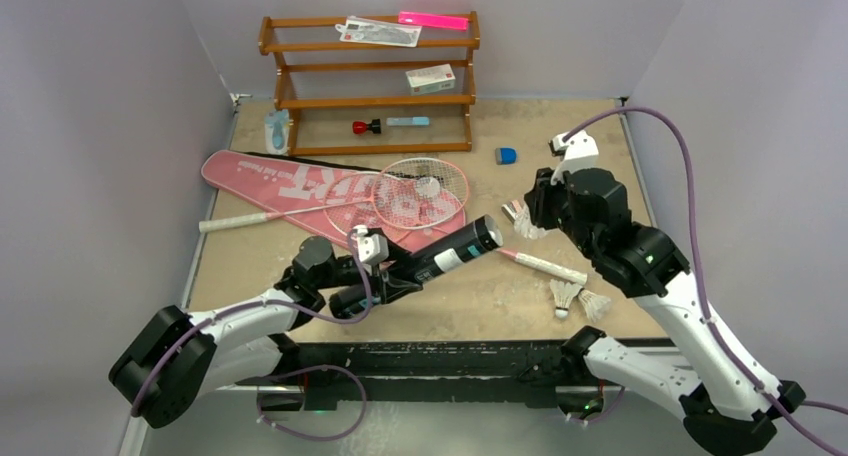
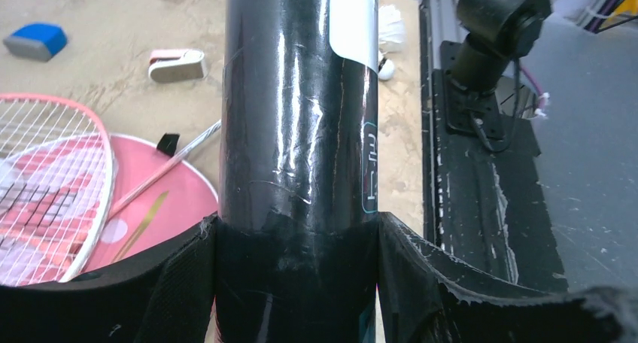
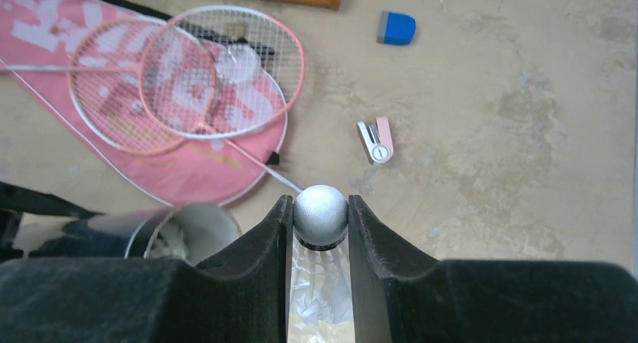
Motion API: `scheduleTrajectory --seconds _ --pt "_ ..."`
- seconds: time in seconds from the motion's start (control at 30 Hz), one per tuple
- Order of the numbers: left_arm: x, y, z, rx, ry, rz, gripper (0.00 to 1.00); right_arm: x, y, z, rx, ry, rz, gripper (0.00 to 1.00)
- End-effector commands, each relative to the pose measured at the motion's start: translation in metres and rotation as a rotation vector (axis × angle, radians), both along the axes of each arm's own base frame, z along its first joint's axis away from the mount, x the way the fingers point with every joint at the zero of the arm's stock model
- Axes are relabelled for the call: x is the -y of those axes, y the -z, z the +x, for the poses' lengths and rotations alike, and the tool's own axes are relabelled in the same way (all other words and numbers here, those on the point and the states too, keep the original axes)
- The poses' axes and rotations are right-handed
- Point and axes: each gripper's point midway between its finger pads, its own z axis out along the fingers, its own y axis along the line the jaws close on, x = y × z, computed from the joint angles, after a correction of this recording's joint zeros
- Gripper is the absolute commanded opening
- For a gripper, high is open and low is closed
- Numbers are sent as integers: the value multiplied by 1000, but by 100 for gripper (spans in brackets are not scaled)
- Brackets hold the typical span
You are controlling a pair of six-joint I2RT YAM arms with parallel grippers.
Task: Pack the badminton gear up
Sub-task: Adjust the shuttlecock in the shuttle tube, then place the shuttlecock at the shuttle tube.
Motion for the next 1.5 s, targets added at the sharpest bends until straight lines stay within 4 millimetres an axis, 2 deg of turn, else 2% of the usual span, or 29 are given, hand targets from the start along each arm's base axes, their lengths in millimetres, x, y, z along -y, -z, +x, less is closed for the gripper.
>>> scheduleTrajectory --seconds 0.0,0.13,0.27,0.43,0.67,0.77,1.03,1.13,1.47 --pt "0 -37 -18 110 97 -136 47 -1 -48 7 186 38 176 0" --pt "-4 -51 -29 143 131 -203 47 -1 -85 -5 311 9 315 0" --pt "-4 -62 -33 158 151 -236 48 -11 -119 -34 455 -143 469 0" --pt "-5 -70 -32 170 170 -263 48 -26 -139 -72 537 -355 546 0" --pt "-4 -82 -39 112 272 -344 48 -39 -144 -94 621 -496 621 0" --pt "1 -83 -33 54 304 -346 46 -43 -143 -96 634 -517 663 0" --pt "1 -86 -32 86 296 -351 47 -27 -126 -84 617 -395 659 0" --pt "0 -84 -34 93 300 -346 47 -30 -120 -80 600 -395 645 0" --pt "-2 -86 -38 108 306 -348 47 -52 -121 -78 577 -493 613 0"
